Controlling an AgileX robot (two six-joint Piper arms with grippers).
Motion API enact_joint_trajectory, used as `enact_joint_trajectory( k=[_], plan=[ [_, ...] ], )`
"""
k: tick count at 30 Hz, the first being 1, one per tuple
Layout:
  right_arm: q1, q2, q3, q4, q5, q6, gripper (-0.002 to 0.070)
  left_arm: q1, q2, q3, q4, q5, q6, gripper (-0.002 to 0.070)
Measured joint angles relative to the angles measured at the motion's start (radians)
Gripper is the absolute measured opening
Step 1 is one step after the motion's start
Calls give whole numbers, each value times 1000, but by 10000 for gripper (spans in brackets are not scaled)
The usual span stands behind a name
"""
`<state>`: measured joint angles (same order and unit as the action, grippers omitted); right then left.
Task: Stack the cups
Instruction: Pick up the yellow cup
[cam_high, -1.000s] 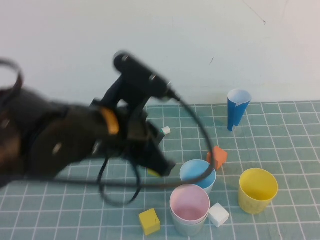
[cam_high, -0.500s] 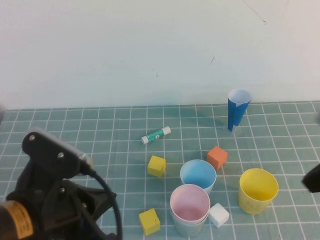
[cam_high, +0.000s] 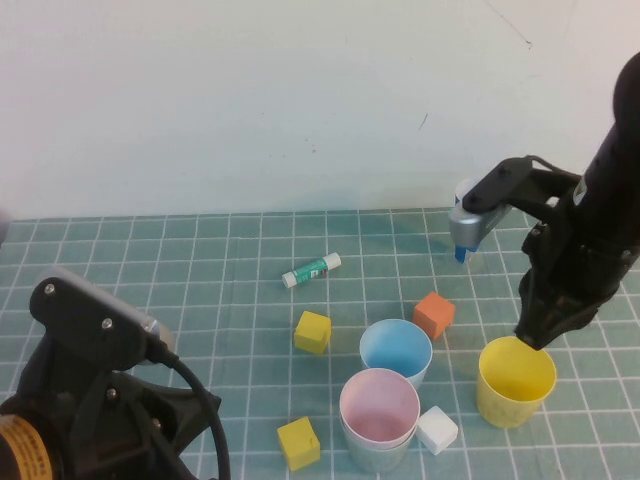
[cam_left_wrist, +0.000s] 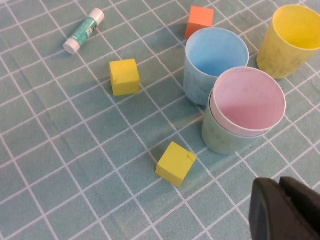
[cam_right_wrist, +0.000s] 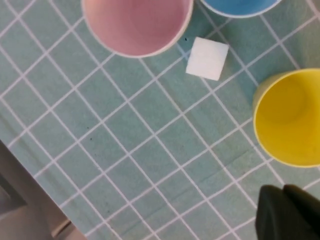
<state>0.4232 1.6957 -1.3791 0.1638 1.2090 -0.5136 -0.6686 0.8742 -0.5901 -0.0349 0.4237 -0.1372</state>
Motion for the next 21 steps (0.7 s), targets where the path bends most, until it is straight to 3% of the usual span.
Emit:
enact_joint_trajectory(
  k=[4, 12, 21],
  plan=[
    [-2, 36, 8, -20, -51, 94, 71, 0, 0, 0, 0, 7, 0, 0],
    [-108, 74, 86, -49, -194, 234, 345, 0, 0, 0, 0, 22, -1, -1],
    [-172, 189, 93, -47, -239, 238, 390, 0, -1, 0, 16, 22, -9, -1]
  ],
)
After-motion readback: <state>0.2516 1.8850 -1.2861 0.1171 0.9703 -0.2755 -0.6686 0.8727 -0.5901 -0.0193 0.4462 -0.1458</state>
